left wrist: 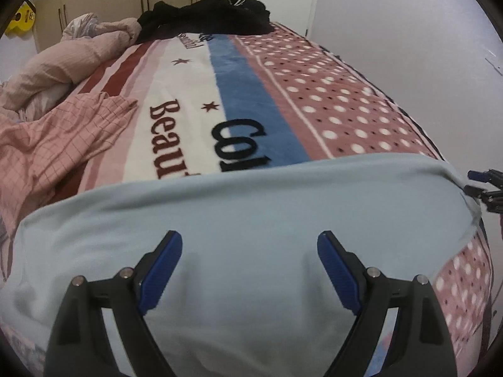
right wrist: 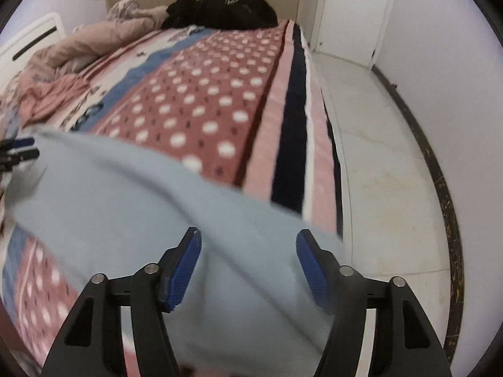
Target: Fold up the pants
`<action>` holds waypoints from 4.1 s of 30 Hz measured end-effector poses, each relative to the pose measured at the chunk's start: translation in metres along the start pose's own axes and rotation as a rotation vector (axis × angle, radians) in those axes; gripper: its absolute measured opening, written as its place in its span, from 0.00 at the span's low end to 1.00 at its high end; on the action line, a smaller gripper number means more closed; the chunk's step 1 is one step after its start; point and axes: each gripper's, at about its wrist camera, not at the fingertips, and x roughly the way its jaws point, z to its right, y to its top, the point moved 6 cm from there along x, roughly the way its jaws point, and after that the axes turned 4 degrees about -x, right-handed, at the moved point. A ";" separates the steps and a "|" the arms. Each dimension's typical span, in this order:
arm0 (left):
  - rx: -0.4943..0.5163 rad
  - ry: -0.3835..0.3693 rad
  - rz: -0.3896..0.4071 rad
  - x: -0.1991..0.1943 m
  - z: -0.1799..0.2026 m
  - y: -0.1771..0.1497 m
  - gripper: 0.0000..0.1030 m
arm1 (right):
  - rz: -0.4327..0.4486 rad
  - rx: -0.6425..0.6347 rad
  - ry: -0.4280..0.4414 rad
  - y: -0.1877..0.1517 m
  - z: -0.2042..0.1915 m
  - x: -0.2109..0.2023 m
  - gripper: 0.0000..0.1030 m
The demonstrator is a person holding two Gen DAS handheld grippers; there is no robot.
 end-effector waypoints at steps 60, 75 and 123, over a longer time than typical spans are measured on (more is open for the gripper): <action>-0.079 -0.176 0.163 -0.122 -0.093 -0.093 0.90 | 0.251 -0.037 0.512 0.025 -0.363 -0.008 0.52; -0.125 -0.284 0.273 -0.134 -0.107 -0.070 0.91 | 0.202 0.021 0.514 0.034 -0.382 0.000 0.60; -0.173 -0.295 0.307 -0.148 -0.126 -0.078 0.91 | 0.031 -0.129 0.956 0.024 -0.391 -0.014 0.06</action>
